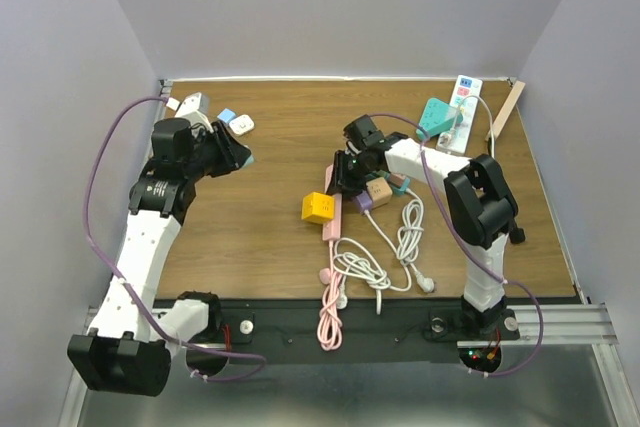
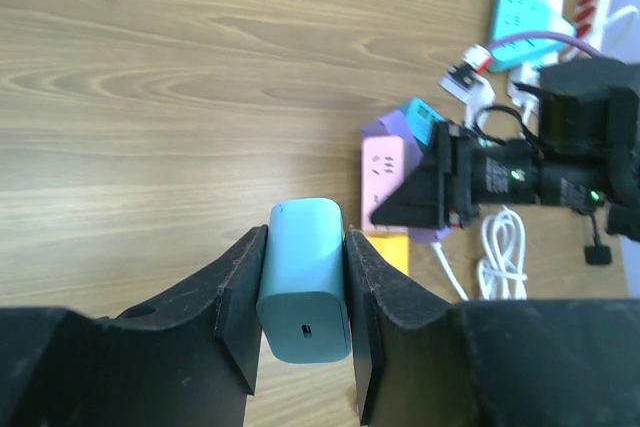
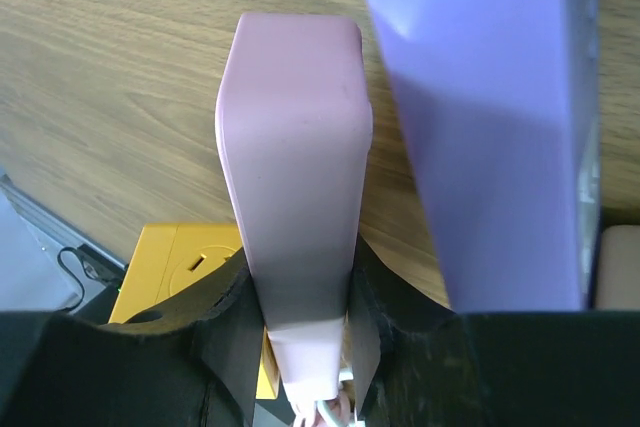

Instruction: Pull the plug off the socket

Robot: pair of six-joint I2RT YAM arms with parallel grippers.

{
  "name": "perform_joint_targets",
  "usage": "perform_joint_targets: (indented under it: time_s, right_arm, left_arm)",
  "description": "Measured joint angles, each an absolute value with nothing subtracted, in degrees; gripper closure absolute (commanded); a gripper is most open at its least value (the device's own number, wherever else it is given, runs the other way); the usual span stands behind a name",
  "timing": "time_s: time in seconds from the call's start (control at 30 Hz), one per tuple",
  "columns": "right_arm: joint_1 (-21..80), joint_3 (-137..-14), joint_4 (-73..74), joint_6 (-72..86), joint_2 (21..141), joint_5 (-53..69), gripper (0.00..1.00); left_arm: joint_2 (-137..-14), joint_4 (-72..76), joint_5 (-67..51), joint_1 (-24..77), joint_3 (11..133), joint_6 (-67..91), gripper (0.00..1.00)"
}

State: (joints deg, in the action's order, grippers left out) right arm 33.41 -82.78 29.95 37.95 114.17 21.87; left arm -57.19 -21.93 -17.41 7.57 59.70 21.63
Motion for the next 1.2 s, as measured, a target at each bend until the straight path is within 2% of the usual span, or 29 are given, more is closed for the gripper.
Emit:
perform_joint_targets:
  time_s: [0.13, 0.33, 0.53, 0.7, 0.8, 0.83, 0.87, 0.9, 1.0, 1.03, 1.1, 1.13, 1.2]
  right_arm:
    - [34.1, -82.8, 29.6, 38.0, 114.0, 21.8, 1.00]
    - [34.2, -82.7, 29.6, 37.7, 112.4, 22.3, 1.00]
    - [34.2, -81.8, 29.8, 37.0, 107.1, 23.4, 0.99]
    - [34.3, -81.8, 29.8, 36.8, 104.4, 24.7, 1.00]
    - [34.6, -81.7, 29.8, 36.7, 103.6, 24.8, 1.00]
    - [34.6, -81.7, 29.8, 36.6, 103.4, 24.9, 1.00]
    - [34.6, -81.6, 29.8, 36.5, 103.2, 24.9, 1.00]
    - [34.6, -81.6, 29.8, 36.4, 103.0, 25.1, 1.00]
    - [34.6, -81.6, 29.8, 36.2, 102.8, 25.2, 1.00]
    - [34.6, -81.6, 29.8, 36.2, 102.8, 25.3, 1.00]
    - [34.6, -81.6, 29.8, 36.0, 102.8, 25.4, 1.00]
    - [34.6, -81.6, 29.8, 35.9, 102.8, 25.4, 1.00]
    - [34.6, -81.6, 29.8, 35.8, 102.8, 25.5, 0.99]
  left_arm:
    - [-59.8, -21.5, -17.3, 1.7, 59.9, 19.6, 1.00]
    - [-74.8, -16.8, -14.6, -8.0, 59.7, 19.2, 1.00]
    - [-83.9, -13.1, -12.0, -9.4, 59.8, 20.4, 1.00]
    - [-94.4, -10.3, -11.0, -12.7, 65.8, 21.6, 1.00]
    - [-99.7, -8.2, -10.5, -14.3, 67.6, 22.2, 0.95]
    - [-100.9, -7.8, -10.3, -14.8, 67.7, 22.3, 0.92]
    - [-102.1, -7.8, -10.3, -15.1, 67.9, 22.4, 0.84]
    - [-103.3, -7.8, -10.3, -15.3, 68.2, 22.5, 0.82]
    - [-106.2, -7.0, -10.9, -15.3, 68.8, 22.6, 0.62]
    - [-106.8, -6.7, -11.2, -15.3, 68.8, 22.9, 0.45]
    - [-106.9, -5.4, -11.6, -15.3, 68.9, 23.5, 0.19]
    - [-106.9, -4.9, -11.8, -15.4, 68.9, 23.7, 0.01]
    - [-106.8, -3.8, -12.0, -15.4, 68.9, 24.1, 0.01]
